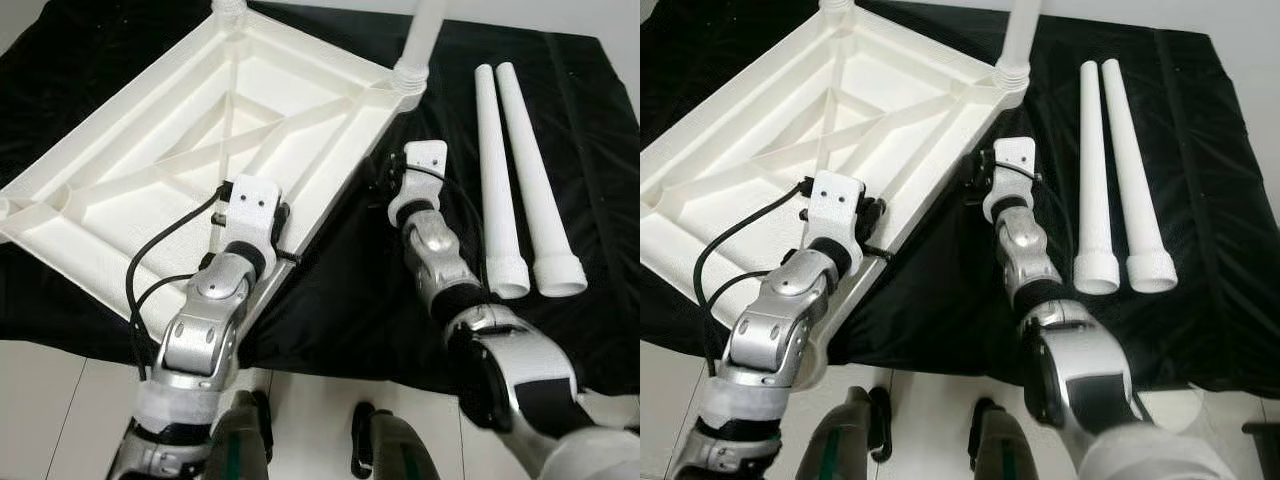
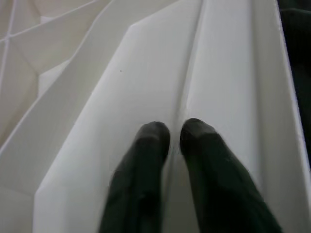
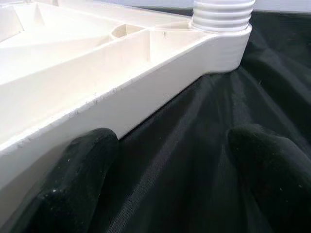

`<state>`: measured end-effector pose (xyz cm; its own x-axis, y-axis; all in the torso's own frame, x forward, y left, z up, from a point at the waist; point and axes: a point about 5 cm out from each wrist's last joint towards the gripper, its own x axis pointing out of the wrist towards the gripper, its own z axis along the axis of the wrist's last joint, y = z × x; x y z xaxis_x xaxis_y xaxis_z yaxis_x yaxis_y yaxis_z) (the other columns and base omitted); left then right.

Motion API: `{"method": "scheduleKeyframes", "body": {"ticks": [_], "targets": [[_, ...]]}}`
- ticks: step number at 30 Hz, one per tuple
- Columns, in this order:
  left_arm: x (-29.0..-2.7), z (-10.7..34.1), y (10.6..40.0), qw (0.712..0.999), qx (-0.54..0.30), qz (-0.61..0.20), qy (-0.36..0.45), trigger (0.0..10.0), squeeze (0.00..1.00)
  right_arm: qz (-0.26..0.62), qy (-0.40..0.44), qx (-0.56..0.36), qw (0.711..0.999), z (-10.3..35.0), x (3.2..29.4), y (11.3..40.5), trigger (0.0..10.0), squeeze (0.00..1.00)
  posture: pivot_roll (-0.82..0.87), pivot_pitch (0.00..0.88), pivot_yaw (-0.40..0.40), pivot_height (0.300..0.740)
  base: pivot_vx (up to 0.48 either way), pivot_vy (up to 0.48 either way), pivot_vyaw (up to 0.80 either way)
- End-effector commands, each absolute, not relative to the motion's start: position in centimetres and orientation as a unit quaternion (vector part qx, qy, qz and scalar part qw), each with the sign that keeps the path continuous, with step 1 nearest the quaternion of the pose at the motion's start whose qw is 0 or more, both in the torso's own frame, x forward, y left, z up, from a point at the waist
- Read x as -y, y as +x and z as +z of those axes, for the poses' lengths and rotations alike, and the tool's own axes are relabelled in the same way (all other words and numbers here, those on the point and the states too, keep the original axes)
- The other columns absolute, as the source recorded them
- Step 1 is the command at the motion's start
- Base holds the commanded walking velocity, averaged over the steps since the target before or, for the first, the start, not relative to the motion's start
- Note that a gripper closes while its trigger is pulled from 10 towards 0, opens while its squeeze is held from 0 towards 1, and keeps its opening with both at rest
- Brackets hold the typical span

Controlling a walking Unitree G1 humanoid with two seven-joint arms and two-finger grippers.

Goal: Building children table

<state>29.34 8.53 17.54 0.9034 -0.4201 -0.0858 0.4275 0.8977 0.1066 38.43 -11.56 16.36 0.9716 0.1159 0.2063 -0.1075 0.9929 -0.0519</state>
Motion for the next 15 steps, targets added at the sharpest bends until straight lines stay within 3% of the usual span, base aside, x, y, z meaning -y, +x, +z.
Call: {"method": "scheduleKeyframes", "body": {"ticks": [1,15], "targets": [[-6.9,15.8,28.2,0.935,-0.076,-0.342,0.05,10.0,1.0,0.055,-0.026,0.135,0.989,16.7,11.5,38.0,10.0,0.0,0.08,0.23,0.025,0.74,0.0,0.0,0.0],[-8.9,18.1,28.7,0.927,-0.025,-0.36,0.098,10.0,1.0,0.034,-0.013,0.219,0.975,18.4,13.7,35.9,10.0,0.0,0.08,0.211,0.031,0.74,0.0,0.0,0.0]]}}
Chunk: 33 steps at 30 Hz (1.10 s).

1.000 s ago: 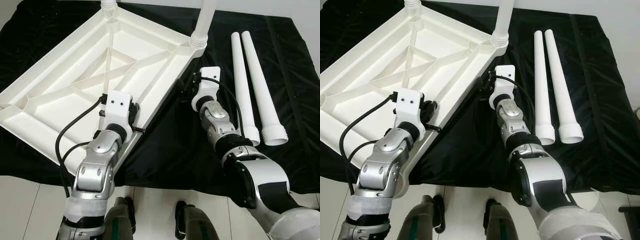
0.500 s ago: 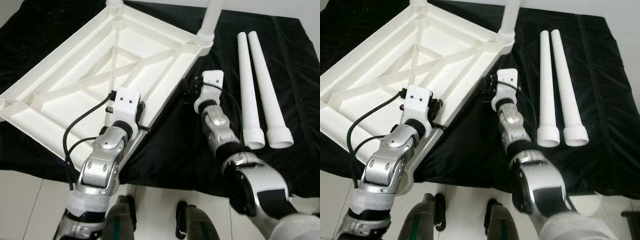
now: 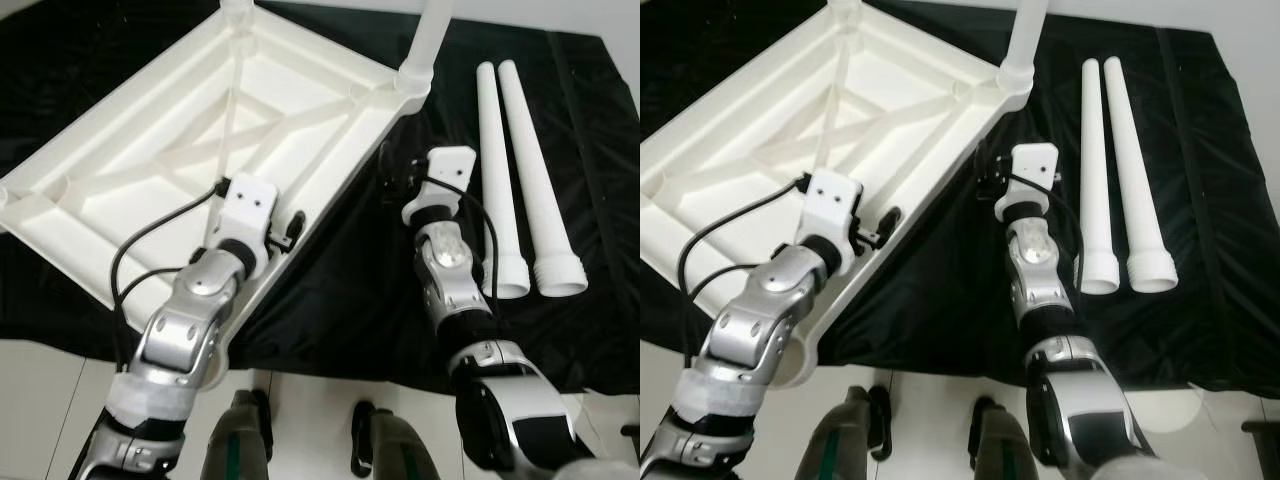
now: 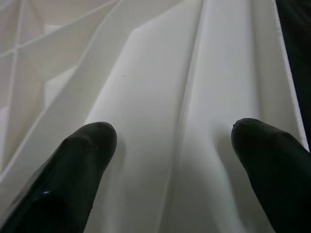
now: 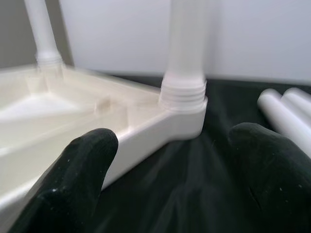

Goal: Building children table

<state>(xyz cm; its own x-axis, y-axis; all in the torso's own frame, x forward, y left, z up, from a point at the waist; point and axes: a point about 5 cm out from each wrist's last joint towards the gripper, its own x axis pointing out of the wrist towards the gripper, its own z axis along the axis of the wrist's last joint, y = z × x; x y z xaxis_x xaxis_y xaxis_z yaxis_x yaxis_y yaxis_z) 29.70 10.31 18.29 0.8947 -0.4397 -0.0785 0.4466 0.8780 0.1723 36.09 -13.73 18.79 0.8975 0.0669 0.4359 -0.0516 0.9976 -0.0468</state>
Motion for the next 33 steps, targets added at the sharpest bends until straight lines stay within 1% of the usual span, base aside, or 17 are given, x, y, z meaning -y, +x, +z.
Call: {"method": "scheduleKeyframes", "body": {"ticks": [1,2,3,4,8,12,14,18,20,23,25,30,33], "targets": [[-9.2,18.5,28.8,0.929,-0.019,-0.356,0.098,10.0,1.0,0.032,-0.011,0.224,0.974,18.6,13.9,35.6,10.0,0.0,0.08,0.208,0.029,0.74,0.0,0.0,0.0],[-9.5,18.9,28.7,0.93,-0.013,-0.353,0.097,10.0,0.29,0.031,-0.009,0.228,0.973,18.8,14.3,35.3,10.0,0.0,0.08,0.206,0.028,0.74,0.0,0.0,0.0],[-9.5,18.9,28.7,0.93,-0.013,-0.353,0.097,10.0,0.29,0.031,-0.009,0.228,0.973,18.8,14.3,35.3,10.0,0.0,0.08,0.206,0.028,0.74,0.0,0.0,0.0],[-9.9,19.4,28.7,0.932,-0.007,-0.35,0.096,10.0,0.0,0.031,-0.009,0.233,0.972,19.0,14.6,35.0,10.0,0.0,0.08,0.203,0.027,0.74,0.0,0.0,0.0],[-11.0,20.2,28.4,0.936,0.005,-0.342,0.084,10.0,0.0,0.031,-0.015,0.238,0.971,19.3,15.5,34.1,10.0,0.0,0.07,0.19,0.02,0.74,0.0,0.0,0.0],[-11.4,20.5,28.2,0.937,0.01,-0.34,0.079,10.0,0.0,0.03,-0.02,0.237,0.971,19.3,16.0,33.7,10.0,0.0,0.07,0.185,0.016,0.74,0.0,0.0,0.0],[-12.8,20.9,27.7,0.94,0.025,-0.329,0.081,10.0,0.0,0.024,-0.031,0.233,0.972,19.4,17.3,32.4,10.0,0.0,0.07,0.171,0.011,0.74,0.0,0.0,0.0],[-13.5,21.0,27.6,0.942,0.026,-0.323,0.085,10.0,0.0,0.02,-0.034,0.229,0.973,19.4,17.8,31.9,10.0,0.0,0.07,0.163,0.009,0.74,0.0,0.0,0.0],[-14.9,20.8,27.4,0.943,0.019,-0.318,0.097,10.0,0.0,0.021,-0.041,0.221,0.974,19.1,18.3,31.2,10.0,0.0,0.07,0.16,0.011,0.74,0.0,0.0,0.0],[-15.6,20.7,27.4,0.943,0.013,-0.316,0.105,10.0,0.0,0.02,-0.043,0.216,0.975,19.1,18.5,30.8,10.0,0.0,0.06,0.154,0.014,0.74,0.0,0.0,0.0],[-17.3,19.7,26.4,0.941,-0.017,-0.312,0.125,10.0,0.0,0.013,-0.054,0.206,0.977,18.9,19.4,29.7,10.0,0.0,0.06,0.149,0.017,0.74,0.0,0.0,0.0],[-18.1,18.9,25.5,0.938,-0.039,-0.318,0.133,10.0,0.0,0.011,-0.058,0.201,0.978,18.9,19.6,29.0,10.0,0.0,0.07,0.151,0.02,0.74,0.0,0.0,0.0],[-19.0,17.5,24.6,0.934,-0.071,-0.316,0.148,10.0,0.0,0.013,-0.051,0.191,0.98,18.6,19.5,28.0,10.0,0.0,0.07,0.151,0.021,0.74,0.0,0.0,0.0]]}}
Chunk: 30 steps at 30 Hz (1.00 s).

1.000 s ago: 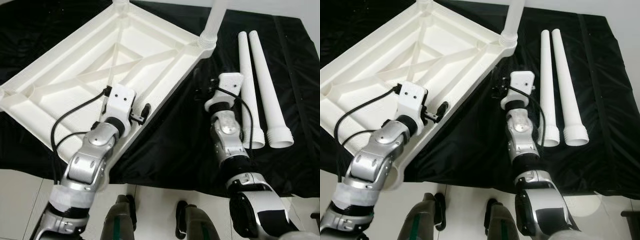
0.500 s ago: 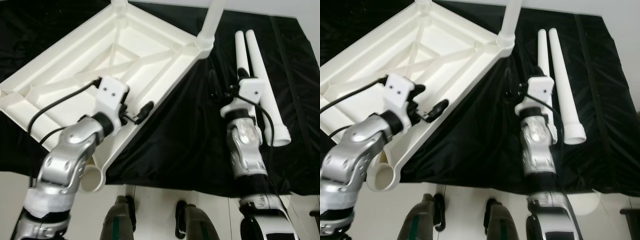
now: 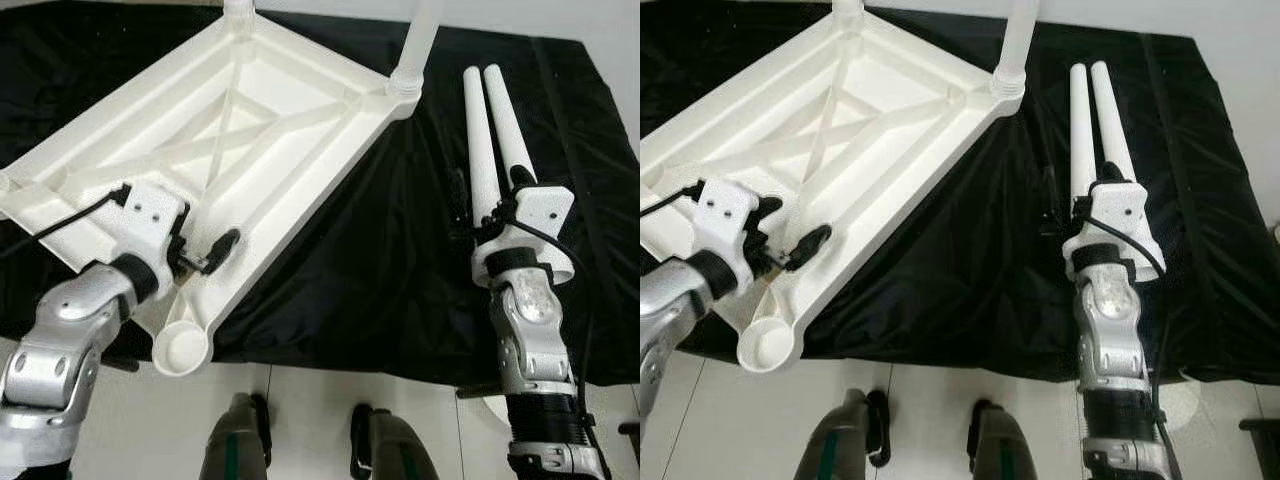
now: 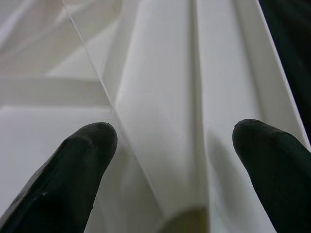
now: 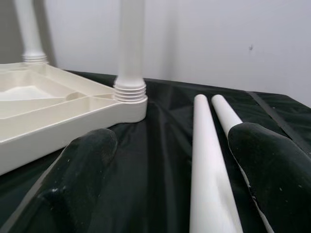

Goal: Building children table

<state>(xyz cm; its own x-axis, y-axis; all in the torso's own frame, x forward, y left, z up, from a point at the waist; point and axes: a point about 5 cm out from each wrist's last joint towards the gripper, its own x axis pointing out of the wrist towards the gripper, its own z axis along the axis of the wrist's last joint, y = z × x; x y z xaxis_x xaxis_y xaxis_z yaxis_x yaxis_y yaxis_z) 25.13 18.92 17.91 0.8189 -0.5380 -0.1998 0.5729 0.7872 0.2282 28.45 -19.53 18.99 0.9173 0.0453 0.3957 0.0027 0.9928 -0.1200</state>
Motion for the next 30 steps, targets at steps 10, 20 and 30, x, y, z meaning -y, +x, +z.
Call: {"method": "scheduleKeyframes", "body": {"ticks": [10,20,30], "targets": [[-18.4,16.1,24.4,0.929,-0.103,-0.325,0.144,10.0,0.0,0.013,-0.04,0.183,0.982,19.2,18.8,28.1,10.0,0.0,0.06,0.144,0.014,0.74,0.0,0.0,0.0],[-17.3,17.4,26.2,0.941,-0.061,-0.302,0.141,10.0,0.0,0.004,-0.041,0.187,0.982,20.0,19.1,28.1,10.0,0.0,0.05,0.145,0.018,0.74,0.0,0.0,0.0],[-16.6,17.6,26.4,0.932,-0.057,-0.326,0.146,10.0,0.0,0.0,-0.038,0.183,0.982,19.8,18.9,27.9,10.0,0.0,0.05,0.148,0.028,0.74,0.0,0.0,0.0]]}}
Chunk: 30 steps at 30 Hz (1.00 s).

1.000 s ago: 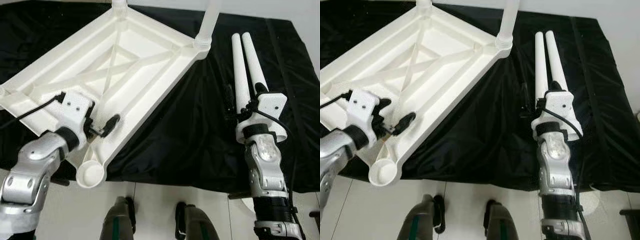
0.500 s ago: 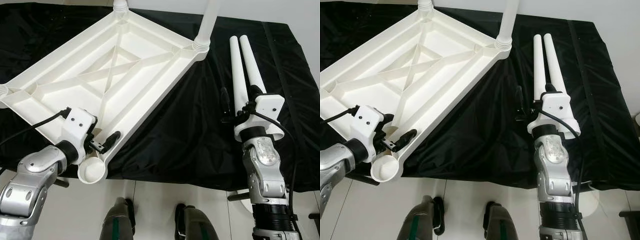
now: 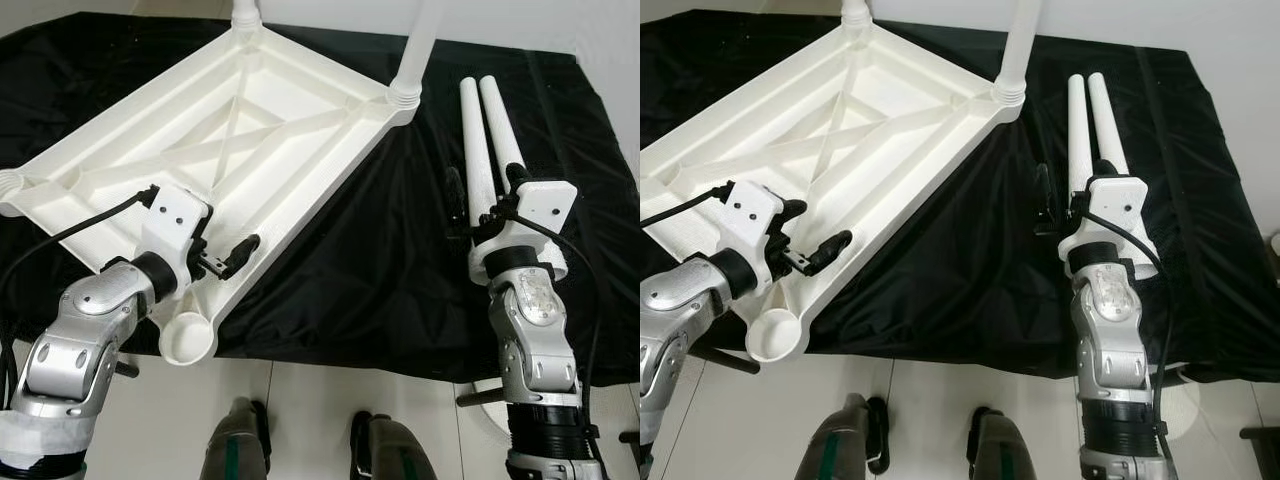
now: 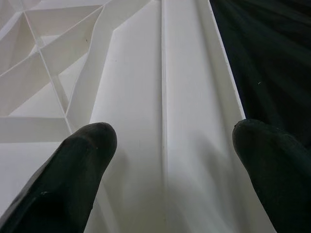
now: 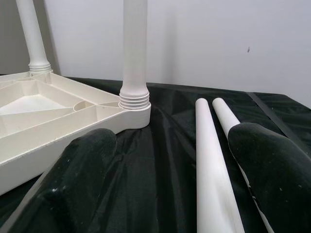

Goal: Building children table

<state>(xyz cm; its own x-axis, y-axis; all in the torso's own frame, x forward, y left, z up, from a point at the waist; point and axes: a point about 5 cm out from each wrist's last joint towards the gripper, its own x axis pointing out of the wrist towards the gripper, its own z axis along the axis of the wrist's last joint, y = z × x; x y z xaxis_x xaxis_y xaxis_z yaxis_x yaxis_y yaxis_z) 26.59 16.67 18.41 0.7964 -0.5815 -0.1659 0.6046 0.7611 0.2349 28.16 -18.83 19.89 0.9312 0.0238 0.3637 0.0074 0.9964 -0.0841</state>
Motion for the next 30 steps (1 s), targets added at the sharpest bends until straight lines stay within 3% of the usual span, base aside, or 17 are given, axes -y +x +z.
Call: {"method": "scheduleKeyframes", "body": {"ticks": [1,15,21,30], "targets": [[-16.6,17.6,26.4,0.932,-0.057,-0.326,0.146,10.0,0.0,0.0,-0.038,0.183,0.982,19.8,18.9,27.9,10.0,0.0,0.05,0.148,0.028,0.74,0.0,0.0,0.0],[-16.1,15.4,26.9,0.921,-0.111,-0.339,0.157,10.0,0.0,0.008,-0.032,0.179,0.983,19.9,18.6,27.6,10.0,0.0,0.04,0.137,0.03,0.74,0.0,0.0,0.0],[-16.6,14.5,28.1,0.933,-0.155,-0.292,0.142,10.0,0.0,0.036,-0.019,0.175,0.984,19.8,17.2,27.4,10.0,0.0,0.04,0.127,0.019,0.74,0.0,0.0,0.0],[-16.1,15.0,29.0,0.93,-0.158,-0.303,0.136,10.0,0.0,0.082,-0.013,0.167,0.982,19.6,15.5,27.1,10.0,0.0,0.04,0.113,0.018,0.74,0.0,0.0,0.0]]}}
